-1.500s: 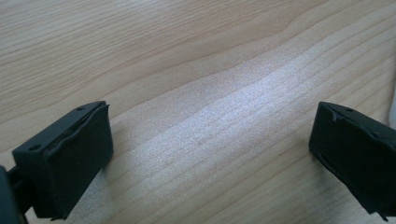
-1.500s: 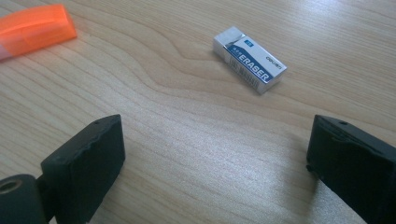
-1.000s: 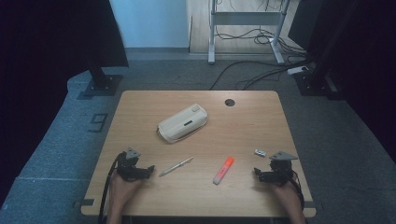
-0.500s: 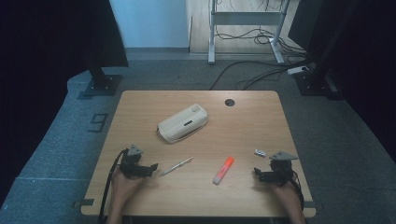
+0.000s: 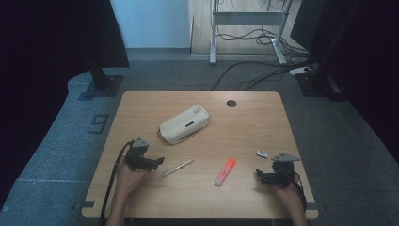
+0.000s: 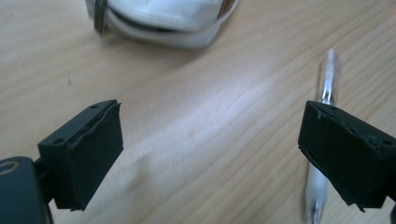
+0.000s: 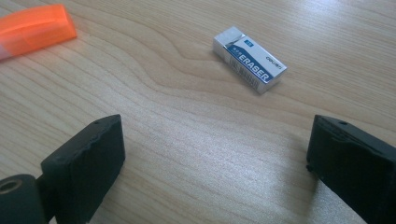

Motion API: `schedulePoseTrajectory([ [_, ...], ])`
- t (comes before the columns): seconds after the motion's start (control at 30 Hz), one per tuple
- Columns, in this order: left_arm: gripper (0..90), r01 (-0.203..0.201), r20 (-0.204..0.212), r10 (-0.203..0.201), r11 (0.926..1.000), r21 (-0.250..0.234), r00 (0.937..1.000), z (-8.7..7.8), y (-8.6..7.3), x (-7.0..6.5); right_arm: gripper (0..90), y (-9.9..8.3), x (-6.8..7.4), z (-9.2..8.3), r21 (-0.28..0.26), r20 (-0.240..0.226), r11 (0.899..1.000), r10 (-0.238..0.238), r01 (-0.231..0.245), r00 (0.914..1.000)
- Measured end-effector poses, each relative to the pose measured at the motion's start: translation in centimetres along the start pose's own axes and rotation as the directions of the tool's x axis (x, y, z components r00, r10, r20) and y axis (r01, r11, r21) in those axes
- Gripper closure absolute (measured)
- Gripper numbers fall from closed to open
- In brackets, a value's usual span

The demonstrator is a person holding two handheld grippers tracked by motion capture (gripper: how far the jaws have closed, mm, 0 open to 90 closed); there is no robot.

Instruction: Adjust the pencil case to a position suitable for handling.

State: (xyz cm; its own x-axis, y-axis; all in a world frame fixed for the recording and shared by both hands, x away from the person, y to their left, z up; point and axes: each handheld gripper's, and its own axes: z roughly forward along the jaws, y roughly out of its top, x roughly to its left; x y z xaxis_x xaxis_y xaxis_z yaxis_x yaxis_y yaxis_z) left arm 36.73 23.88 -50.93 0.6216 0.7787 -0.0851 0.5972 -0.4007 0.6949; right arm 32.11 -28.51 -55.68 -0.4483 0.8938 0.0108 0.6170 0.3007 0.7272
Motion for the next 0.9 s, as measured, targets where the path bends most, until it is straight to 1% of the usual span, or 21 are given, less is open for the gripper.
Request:
schedulePoseTrajectory([
  [0.1, 6.8, -0.018, 0.002, 0.018, 0.9998, 0.008, 0.9998, 0.3, 1.0, 0.0, 4.1, 0.0, 0.0, 0.0, 0.000, 0.000, 1.000, 0.000, 0.000, 1.0000],
  [0.2, 6.8, -0.027, 0.008, 0.027, 0.9996, 0.009, 0.9996, 0.5, 1.8, -0.1, 4.1, 0.0, 0.0, 0.0, 0.000, 0.000, 1.000, 0.000, 0.000, 1.0000],
  [0.4, 7.8, -0.040, 0.014, 0.040, 0.9992, 0.004, 0.9991, 0.9, 3.6, 0.1, 4.0, 0.0, 0.0, 0.0, 0.000, 0.000, 1.000, 0.001, -0.001, 1.0000],
  [0.47, 8.4, -0.056, 0.011, 0.055, 0.9984, 0.006, 0.9984, 1.1, 4.3, 0.1, 4.1, 0.0, 0.0, 0.0, 0.000, 0.000, 1.000, 0.001, -0.001, 1.0000],
  [0.5, 9.3, -0.056, 0.019, 0.056, 0.9984, 0.002, 0.9982, 1.3, 4.8, 0.2, 4.1, 0.0, 0.0, 0.0, 0.000, 0.000, 1.000, 0.000, 0.000, 1.0000],
  [0.53, 9.3, -0.056, 0.019, 0.056, 0.9984, 0.002, 0.9982, 1.3, 4.8, 0.2, 4.1, 0.0, 0.0, 0.0, 0.000, 0.000, 1.000, 0.000, 0.000, 1.0000],
  [0.57, 9.5, -0.064, 0.020, 0.064, 0.9979, 0.003, 0.9977, 1.7, 5.4, 0.2, 4.0, 0.0, 0.0, 0.0, 0.000, 0.000, 1.000, 0.001, -0.001, 1.0000],
  [0.6, 10.4, -0.064, 0.020, 0.064, 0.9979, 0.003, 0.9977, 1.7, 5.4, 0.2, 4.1, 0.0, 0.0, 0.0, 0.000, 0.000, 1.000, 0.000, 0.000, 1.0000],
  [0.63, 11.4, -0.065, 0.041, 0.065, 0.9979, 0.002, 0.9970, 2.0, 5.8, 0.2, 4.0, 0.0, 0.0, 0.0, 0.000, 0.000, 1.000, 0.000, 0.000, 1.0000],
  [0.67, 11.4, -0.065, 0.041, 0.065, 0.9979, 0.002, 0.9970, 2.0, 5.8, 0.2, 4.0, 0.0, 0.0, 0.0, 0.000, 0.000, 1.000, 0.000, 0.000, 1.0000],
  [0.7, 11.5, -0.075, 0.045, 0.074, 0.9971, 0.017, 0.9963, 2.5, 6.3, 0.2, 4.1, 0.0, 0.0, 0.0, 0.000, 0.000, 1.000, 0.000, 0.000, 1.0000],
  [0.73, 11.6, -0.075, 0.045, 0.074, 0.9971, 0.017, 0.9963, 2.5, 6.3, 0.2, 4.1, 0.0, 0.0, 0.0, 0.000, 0.000, 1.000, 0.000, 0.000, 1.0000],
  [0.77, 11.6, -0.086, 0.046, 0.085, 0.9962, 0.015, 0.9953, 2.7, 6.6, 0.2, 4.0, 0.0, 0.0, 0.0, 0.000, 0.000, 1.000, 0.000, 0.000, 1.0000],
  [0.8, 12.5, -0.084, 0.053, 0.084, 0.9963, 0.014, 0.9951, 2.8, 6.7, 0.3, 4.1, 0.0, 0.0, 0.0, 0.000, 0.000, 1.000, 0.000, 0.000, 1.0000],
  [0.83, 12.9, -0.087, 0.055, 0.086, 0.9958, 0.028, 0.9948, 3.2, 7.2, 0.3, 4.1, 0.0, 0.0, 0.0, 0.000, 0.000, 1.000, 0.000, 0.000, 1.0000],
  [0.87, 13.6, -0.087, 0.055, 0.086, 0.9958, 0.028, 0.9948, 3.2, 7.2, 0.3, 4.1, 0.0, 0.0, 0.0, 0.000, 0.000, 1.000, 0.000, 0.000, 1.0000],
  [0.9, 14.1, -0.095, 0.050, 0.094, 0.9952, 0.022, 0.9943, 3.5, 7.6, 0.2, 4.0, 0.0, 0.0, 0.0, 0.000, 0.000, 1.000, 0.000, 0.000, 1.0000],
])
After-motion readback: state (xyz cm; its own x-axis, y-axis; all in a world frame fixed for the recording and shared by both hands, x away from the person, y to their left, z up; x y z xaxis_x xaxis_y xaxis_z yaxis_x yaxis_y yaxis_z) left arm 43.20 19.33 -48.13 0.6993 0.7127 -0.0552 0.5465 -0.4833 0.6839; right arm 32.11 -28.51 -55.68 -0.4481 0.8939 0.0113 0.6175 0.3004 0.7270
